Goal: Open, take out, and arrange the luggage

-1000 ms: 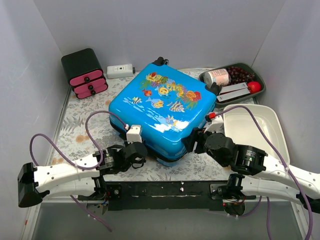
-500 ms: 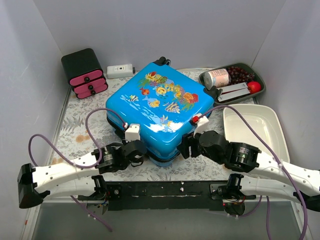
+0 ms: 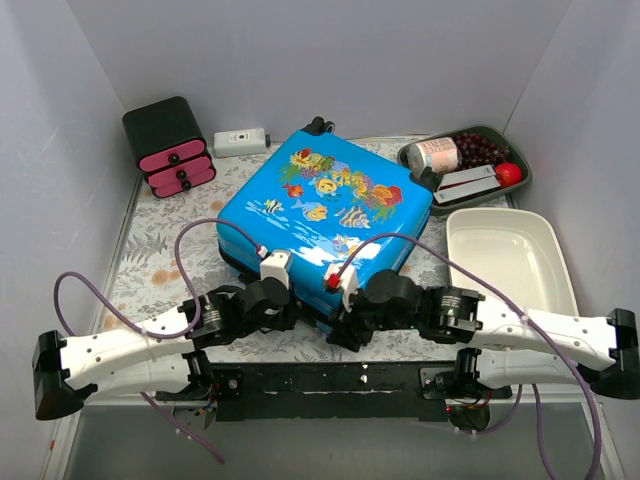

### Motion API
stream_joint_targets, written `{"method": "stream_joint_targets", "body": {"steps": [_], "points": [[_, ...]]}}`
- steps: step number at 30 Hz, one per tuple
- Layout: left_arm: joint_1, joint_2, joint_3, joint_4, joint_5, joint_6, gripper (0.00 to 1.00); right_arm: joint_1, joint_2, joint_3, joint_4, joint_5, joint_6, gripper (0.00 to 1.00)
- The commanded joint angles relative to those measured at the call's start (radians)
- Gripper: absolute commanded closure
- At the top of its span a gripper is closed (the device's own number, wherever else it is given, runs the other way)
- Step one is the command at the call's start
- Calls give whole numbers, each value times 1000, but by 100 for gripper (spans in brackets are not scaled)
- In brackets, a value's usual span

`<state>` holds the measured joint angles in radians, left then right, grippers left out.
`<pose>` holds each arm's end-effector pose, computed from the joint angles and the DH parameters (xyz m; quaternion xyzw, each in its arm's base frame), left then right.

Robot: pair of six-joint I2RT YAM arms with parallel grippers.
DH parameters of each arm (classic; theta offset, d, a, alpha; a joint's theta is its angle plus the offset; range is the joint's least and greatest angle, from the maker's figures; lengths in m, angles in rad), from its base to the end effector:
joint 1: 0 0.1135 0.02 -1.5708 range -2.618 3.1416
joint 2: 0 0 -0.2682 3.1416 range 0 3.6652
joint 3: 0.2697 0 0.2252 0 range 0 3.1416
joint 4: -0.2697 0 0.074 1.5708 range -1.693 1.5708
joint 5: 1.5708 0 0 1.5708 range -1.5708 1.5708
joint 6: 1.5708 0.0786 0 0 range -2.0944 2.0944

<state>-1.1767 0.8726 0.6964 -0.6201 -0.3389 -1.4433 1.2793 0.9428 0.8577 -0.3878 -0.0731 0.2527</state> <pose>0.0915 -0.1519 0.2341 -0.1844 0.8961 -0.3194 0.2469 0.0576 0.2119 0.3025 -0.4352 0.7333 0.3840 0.3542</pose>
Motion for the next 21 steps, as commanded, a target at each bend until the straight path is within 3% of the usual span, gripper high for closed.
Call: {"method": "stream_joint_targets", "body": {"steps": [1,3,6,10,12,15,21], "points": [[-18,70,96,-7,-10,-118,100,178,97,89,53,348,-58,48],[-18,88,109,-94,-81,-144,100,204,122,107,61,438,-44,48],[-18,60,91,-71,-52,-151,100,204,184,130,3,583,32,47],[-18,-17,49,-36,-14,-158,100,186,231,175,-182,814,284,49],[-18,-52,35,-61,-37,-175,100,118,222,161,-230,825,358,50],[-17,-31,48,-121,-80,-231,100,-1,188,104,-232,719,408,54],[-1,55,54,-195,-210,-315,100,-74,156,102,-283,769,436,56]]}}
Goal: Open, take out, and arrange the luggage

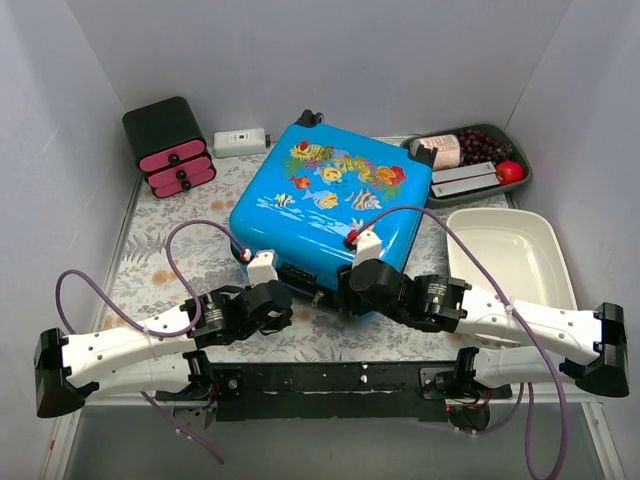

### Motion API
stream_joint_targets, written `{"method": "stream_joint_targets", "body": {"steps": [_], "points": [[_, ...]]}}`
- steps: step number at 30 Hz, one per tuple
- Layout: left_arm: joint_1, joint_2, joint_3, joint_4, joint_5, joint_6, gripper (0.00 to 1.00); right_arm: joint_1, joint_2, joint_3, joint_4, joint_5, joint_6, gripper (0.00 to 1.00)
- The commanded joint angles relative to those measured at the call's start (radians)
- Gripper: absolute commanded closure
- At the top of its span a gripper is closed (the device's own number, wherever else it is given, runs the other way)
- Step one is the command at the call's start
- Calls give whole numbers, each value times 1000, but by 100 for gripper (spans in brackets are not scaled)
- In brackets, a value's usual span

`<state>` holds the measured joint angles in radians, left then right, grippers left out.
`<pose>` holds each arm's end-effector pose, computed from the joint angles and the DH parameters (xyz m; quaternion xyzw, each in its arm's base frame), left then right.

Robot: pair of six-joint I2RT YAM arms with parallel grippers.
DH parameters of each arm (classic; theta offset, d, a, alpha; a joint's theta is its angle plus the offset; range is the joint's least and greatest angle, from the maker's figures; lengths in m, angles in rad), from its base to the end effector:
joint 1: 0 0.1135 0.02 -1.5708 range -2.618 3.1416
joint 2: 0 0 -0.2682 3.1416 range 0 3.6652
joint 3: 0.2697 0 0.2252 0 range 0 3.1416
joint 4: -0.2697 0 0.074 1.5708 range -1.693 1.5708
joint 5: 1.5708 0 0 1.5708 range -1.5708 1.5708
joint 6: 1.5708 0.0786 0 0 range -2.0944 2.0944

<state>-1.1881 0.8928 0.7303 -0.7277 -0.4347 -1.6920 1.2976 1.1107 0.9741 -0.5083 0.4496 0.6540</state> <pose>0.0931 -0.1427 0.2336 -0.2992 0.8735 -0.2966 0.2440 0.0976 0.2217 0.2967 -0.1814 0.8589 0.2487 0.4092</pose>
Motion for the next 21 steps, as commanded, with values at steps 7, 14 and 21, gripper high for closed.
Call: {"method": "stream_joint_targets", "body": {"steps": [7,14,21], "points": [[41,26,-11,132,32,157,100,-109,-32,-54,-44,109,-112,53],[41,-80,-81,439,198,379,46,-109,-118,-117,42,50,-77,51],[41,121,-32,537,149,452,32,-109,-244,-172,27,40,96,51]]}}
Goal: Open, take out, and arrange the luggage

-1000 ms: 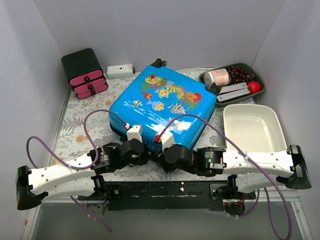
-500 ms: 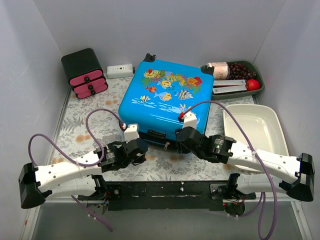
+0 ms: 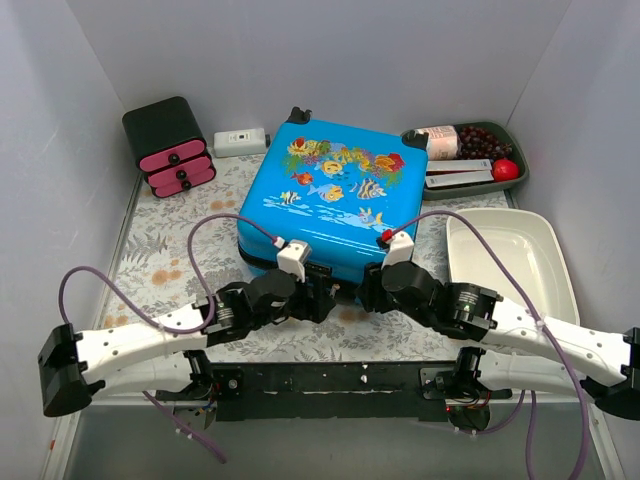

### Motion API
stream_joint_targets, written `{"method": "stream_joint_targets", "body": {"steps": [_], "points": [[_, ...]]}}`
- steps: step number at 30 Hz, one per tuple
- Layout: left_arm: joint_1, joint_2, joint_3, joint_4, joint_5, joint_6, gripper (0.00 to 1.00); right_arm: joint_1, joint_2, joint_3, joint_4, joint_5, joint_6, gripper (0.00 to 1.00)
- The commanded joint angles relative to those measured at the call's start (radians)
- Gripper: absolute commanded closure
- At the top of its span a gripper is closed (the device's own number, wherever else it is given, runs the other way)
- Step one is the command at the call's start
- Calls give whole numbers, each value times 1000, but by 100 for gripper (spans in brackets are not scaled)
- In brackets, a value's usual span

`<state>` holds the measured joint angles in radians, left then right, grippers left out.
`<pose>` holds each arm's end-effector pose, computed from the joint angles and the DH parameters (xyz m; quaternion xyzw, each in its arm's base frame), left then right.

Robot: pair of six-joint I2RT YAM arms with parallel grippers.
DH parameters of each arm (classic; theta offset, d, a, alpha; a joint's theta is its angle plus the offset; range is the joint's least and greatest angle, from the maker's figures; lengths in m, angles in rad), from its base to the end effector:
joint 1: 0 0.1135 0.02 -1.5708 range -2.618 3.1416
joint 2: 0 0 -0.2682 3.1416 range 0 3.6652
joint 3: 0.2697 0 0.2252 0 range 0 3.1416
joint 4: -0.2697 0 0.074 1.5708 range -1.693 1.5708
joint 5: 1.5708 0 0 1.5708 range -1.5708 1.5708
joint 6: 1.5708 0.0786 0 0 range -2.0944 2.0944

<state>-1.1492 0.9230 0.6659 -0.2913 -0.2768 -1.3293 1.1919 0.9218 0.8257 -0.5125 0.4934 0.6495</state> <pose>0.1059 -0.1837 0.2522 -0.1449 0.8543 -0.4190 0.2715 0.1075 0.1695 0.2842 -0.1214 0.8585 0.2262 0.4439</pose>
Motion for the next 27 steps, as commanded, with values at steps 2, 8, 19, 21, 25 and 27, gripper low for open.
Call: {"method": "stream_joint_targets", "body": {"steps": [2,8,19,21,25,27], "points": [[0,138,38,124,-28,97,35,-3,-81,-25,14,-4,133,51],[-4,174,41,161,-50,73,45,-3,-123,-57,-44,5,191,52],[-35,255,54,219,-122,21,53,-2,-175,-97,-41,36,242,52],[-38,266,52,221,-151,16,53,-3,-179,-102,-37,36,242,52],[-41,286,52,228,-191,16,57,-3,-189,-106,-38,34,243,52],[-43,295,58,233,-219,18,58,-3,-196,-112,-37,36,251,53]]}}
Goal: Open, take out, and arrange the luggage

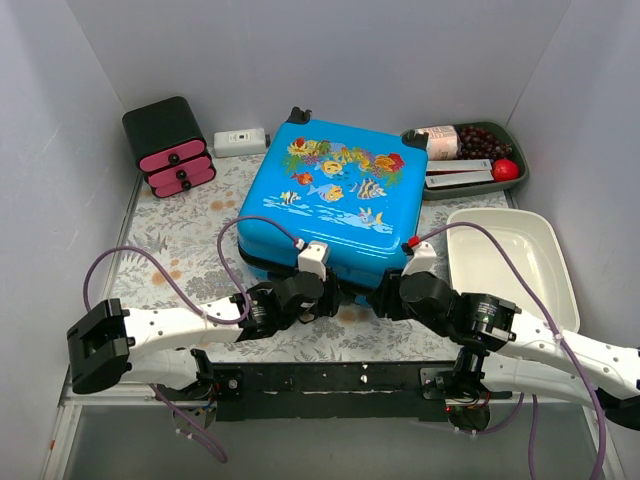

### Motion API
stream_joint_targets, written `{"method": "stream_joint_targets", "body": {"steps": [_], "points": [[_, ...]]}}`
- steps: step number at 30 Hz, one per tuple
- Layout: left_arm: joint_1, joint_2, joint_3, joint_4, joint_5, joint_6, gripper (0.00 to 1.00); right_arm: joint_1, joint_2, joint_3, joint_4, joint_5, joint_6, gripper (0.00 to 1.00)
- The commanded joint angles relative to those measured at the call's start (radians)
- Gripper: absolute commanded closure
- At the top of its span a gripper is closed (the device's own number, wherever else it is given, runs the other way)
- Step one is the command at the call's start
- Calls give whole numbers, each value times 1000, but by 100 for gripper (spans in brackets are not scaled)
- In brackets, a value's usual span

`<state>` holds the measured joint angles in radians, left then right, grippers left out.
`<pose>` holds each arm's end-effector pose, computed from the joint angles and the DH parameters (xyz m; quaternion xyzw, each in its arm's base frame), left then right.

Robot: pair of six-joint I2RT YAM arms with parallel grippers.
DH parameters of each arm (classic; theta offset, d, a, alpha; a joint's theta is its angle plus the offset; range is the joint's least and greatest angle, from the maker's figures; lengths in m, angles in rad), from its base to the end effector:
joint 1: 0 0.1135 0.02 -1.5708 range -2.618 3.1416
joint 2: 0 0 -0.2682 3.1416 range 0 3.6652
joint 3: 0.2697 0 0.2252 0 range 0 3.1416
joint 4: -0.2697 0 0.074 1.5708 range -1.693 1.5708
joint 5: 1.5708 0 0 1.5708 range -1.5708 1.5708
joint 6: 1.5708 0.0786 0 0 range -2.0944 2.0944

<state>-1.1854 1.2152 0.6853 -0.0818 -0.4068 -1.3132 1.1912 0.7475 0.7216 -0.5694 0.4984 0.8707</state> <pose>0.1280 -0.2329 0.2230 -0.1485 0.8612 -0.3721 0.3128 0.0943 0.1349 0.2700 -0.0225 0.8636 0.2776 0.4203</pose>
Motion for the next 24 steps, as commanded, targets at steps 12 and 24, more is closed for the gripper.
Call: {"method": "stream_joint_targets", "body": {"steps": [12,24], "points": [[-29,87,80,48,-147,-52,66,-2,-45,-36,23,32,45,53],[-31,110,126,-47,-237,-173,100,-2,-59,-73,13,20,65,54]]}}
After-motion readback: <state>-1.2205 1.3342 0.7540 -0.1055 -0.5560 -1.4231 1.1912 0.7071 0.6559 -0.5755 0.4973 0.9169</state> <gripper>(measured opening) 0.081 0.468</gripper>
